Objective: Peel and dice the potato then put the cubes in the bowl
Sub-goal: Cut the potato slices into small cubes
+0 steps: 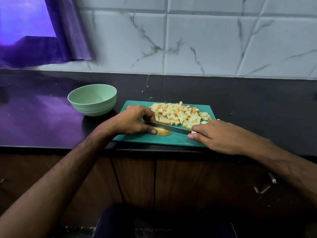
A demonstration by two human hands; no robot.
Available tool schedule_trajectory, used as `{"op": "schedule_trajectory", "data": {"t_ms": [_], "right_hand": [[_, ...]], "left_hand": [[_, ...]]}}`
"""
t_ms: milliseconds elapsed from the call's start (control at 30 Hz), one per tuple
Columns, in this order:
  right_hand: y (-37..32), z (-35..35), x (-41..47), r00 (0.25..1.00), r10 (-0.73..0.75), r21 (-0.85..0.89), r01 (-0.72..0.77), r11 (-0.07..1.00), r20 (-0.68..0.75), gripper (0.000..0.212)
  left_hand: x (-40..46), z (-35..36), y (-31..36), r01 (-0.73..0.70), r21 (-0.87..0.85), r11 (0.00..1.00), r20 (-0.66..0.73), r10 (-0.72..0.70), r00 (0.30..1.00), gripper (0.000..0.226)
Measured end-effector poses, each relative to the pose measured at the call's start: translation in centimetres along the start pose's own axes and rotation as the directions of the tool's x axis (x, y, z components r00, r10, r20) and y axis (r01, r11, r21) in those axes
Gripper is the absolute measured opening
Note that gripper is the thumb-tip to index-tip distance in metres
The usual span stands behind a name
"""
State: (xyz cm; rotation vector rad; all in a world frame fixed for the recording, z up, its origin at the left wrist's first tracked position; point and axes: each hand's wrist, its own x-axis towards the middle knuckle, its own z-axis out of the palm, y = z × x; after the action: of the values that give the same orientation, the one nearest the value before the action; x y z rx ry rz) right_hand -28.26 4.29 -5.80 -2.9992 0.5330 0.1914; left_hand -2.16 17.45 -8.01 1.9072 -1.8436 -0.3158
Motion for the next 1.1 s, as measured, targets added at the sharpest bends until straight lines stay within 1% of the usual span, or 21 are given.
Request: {"op": "schedule_trajectory", "data": {"t_ms": [167,333,533,667,800,1000,1100], "right_hand": [[-0.2,0.0,-0.1,1.0,0.012,-0.019,-0.012,1.0,-0.001,0.038],[-0.8,-0.3,0.0,0.999,0.03,-0.084,-0.027,0.996,0.034,0.035],[-1.3,0.0,1.1,0.997,0.031,-0.024,-0.029,0.999,0.07,0.033],[-2.2,0.2,2.1,0.999,0.009,-0.022,-0.008,1.0,0.044,0.037],[-3.4,0.1,3.6,1.0,-0.021,-0.069,0.022,0.997,0.022,0.036],[-3.0,-0.4,2.8,0.996,0.003,-0.027,0.0,1.0,0.086,0.034],[-1.8,-1.1,0.5,0.992,0.043,-0.073,-0.034,0.997,0.117,0.036]], "left_hand": [[0.0,0.0,0.1,0.002,-0.014,1.0,0.005,-0.002,1.0,0.02],[0.0,0.0,0.0,-0.002,-0.021,1.0,0.002,0.002,1.0,0.021],[0.1,0.1,-0.2,-0.009,-0.022,1.0,-0.006,0.009,1.0,0.023],[0.2,0.1,-0.2,-0.018,-0.014,1.0,-0.007,0.018,1.0,0.022],[0.3,0.1,-0.2,-0.027,0.017,0.999,-0.026,0.028,0.999,0.02],[0.2,0.0,-0.4,-0.03,0.02,0.999,-0.011,0.03,0.999,0.019],[0.2,0.2,-0.7,-0.032,-0.01,0.999,-0.014,0.032,0.999,0.018]]}}
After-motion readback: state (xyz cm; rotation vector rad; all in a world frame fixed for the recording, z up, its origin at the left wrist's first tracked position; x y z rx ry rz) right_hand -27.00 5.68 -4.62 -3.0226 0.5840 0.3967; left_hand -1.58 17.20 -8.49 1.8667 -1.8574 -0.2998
